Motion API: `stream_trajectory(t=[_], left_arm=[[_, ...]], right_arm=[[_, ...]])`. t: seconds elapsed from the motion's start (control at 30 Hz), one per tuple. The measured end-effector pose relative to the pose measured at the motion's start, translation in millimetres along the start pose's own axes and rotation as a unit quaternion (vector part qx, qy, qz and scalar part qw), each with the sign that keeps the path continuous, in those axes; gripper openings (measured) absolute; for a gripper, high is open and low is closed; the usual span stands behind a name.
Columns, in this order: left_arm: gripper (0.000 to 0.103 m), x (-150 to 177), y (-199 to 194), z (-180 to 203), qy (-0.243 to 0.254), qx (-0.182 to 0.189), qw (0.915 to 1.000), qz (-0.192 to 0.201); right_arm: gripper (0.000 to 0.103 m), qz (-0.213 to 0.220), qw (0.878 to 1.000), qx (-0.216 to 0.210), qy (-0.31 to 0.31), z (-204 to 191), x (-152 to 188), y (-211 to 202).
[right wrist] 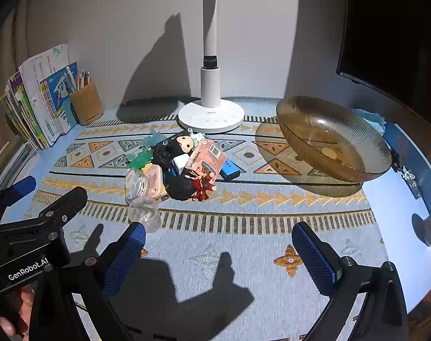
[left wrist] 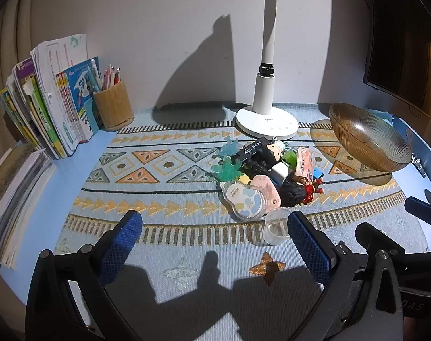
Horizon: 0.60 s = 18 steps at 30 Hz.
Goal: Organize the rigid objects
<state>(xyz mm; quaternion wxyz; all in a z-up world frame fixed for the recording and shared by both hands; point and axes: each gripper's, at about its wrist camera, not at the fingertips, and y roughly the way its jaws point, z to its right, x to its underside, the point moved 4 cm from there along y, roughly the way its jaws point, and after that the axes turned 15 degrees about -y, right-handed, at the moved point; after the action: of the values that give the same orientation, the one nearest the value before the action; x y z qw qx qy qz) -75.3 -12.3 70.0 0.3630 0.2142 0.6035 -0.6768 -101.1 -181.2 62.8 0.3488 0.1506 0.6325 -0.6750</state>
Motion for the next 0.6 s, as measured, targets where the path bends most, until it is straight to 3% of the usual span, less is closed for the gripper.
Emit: stream_trajectory(t=[0.33,0.5,0.6], left_arm=[[0.102,0,0,-1,-0.002,0.004,1.0,0.002],[0.102,4,2,0,0.003,0.038,0.9991,-0.02],[0.102,12,11,5,0.016,0.065,0.9964,-0.052]], right_arm=[[0.103,0.0,1.0,0.003,-0.004,-1,0,-1],[0.103,0.004,1.0,-0.008,-0.006,1,-2,-3],[0.103,0.012,1.0,0.002,-0.015,11,-3,-4]])
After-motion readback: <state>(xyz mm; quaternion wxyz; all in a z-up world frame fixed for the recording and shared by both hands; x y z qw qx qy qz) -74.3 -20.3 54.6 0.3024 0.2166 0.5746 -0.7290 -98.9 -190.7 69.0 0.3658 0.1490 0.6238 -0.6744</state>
